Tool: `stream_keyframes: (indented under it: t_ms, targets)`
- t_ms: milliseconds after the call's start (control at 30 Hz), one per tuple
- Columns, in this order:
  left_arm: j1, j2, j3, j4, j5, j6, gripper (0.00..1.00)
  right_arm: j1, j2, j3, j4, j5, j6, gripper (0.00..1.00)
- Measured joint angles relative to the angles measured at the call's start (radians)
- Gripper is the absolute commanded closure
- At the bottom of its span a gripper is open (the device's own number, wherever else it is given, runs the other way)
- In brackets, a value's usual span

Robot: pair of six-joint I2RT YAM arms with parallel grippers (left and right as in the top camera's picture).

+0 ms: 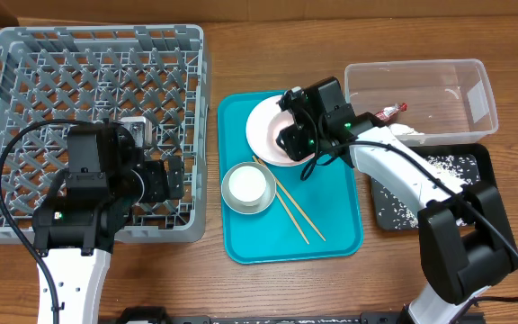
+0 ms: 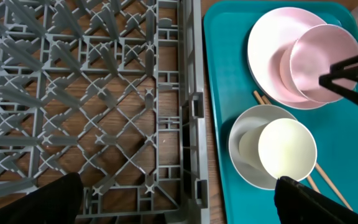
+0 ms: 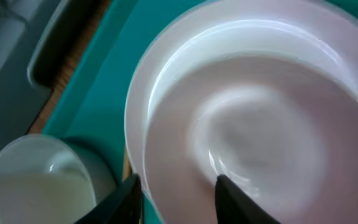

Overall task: Sort waste into correct bins and load items into the dishwasher
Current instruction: 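Carry the emptied bowl back and set it on the white plate, then grasp the white paper cup with the right gripper and lift it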

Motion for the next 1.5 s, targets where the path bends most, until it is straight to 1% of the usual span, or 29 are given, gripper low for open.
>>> stream_keyframes:
  t_ms: [100,167,200,233,267,333,367,400,533,667,867,1033,1167,1200,1233,1400,1500]
  targets:
    - [0.000,0.002,0.000,0.000,0.000,0.000,0.00,0.000,-0.002,0.040,-0.113,-0.010,0.019,0.59]
    - [0.000,0.006,0.000,0.000,0.000,0.000,0.00,0.000,-0.010,0.085,-0.204,-0.015,0.043,0.53]
    - [0.000,0.006,0.000,0.000,0.000,0.000,0.00,0.000,-0.017,0.105,-0.235,-0.018,0.055,0.46]
    - [0.000,0.008,0.000,0.000,0.000,0.000,0.00,0.000,-0.029,0.129,-0.272,-0.026,0.065,0.44]
    - [0.000,0.010,0.000,0.000,0.000,0.000,0.00,0.000,-0.044,0.145,-0.294,-0.038,0.073,0.44]
    - [0.000,0.015,0.000,0.000,0.000,0.000,0.00,0.000,-0.084,0.166,-0.311,-0.082,0.098,0.46]
    - [0.000,0.017,0.000,0.000,0.000,0.000,0.00,0.000,-0.095,0.170,-0.312,-0.103,0.103,0.51]
    - [0.000,0.020,0.000,0.000,0.000,0.000,0.00,0.000,-0.109,0.176,-0.313,-0.137,0.110,0.53]
    - [0.000,0.032,0.000,0.000,0.000,0.000,0.00,0.011,-0.122,0.180,-0.328,-0.203,0.150,0.54]
    - [0.000,0.048,0.000,0.000,0.000,0.000,0.00,0.049,-0.121,0.177,-0.341,-0.179,0.194,0.54]
    - [0.000,0.079,0.000,0.000,0.004,0.000,0.00,0.148,-0.120,0.155,-0.402,-0.059,0.259,0.53]
    - [0.000,0.089,0.000,0.000,0.014,0.000,0.00,0.193,-0.095,0.155,-0.401,-0.014,0.292,0.55]
    - [0.000,0.092,0.000,0.000,0.016,0.000,0.00,0.208,-0.037,0.155,-0.396,0.008,0.334,0.62]
    - [0.000,0.092,0.000,0.000,0.016,0.000,0.00,0.208,-0.025,0.155,-0.394,0.011,0.342,0.68]
    - [0.000,0.092,0.000,0.000,0.016,0.000,0.00,0.208,-0.013,0.155,-0.393,0.016,0.350,0.70]
    - [0.000,0.092,0.000,0.000,0.019,0.000,0.00,0.208,0.012,0.155,-0.392,0.024,0.373,0.71]
    - [0.000,0.092,0.000,0.000,0.019,0.000,0.00,0.208,0.026,0.155,-0.393,0.026,0.383,0.76]
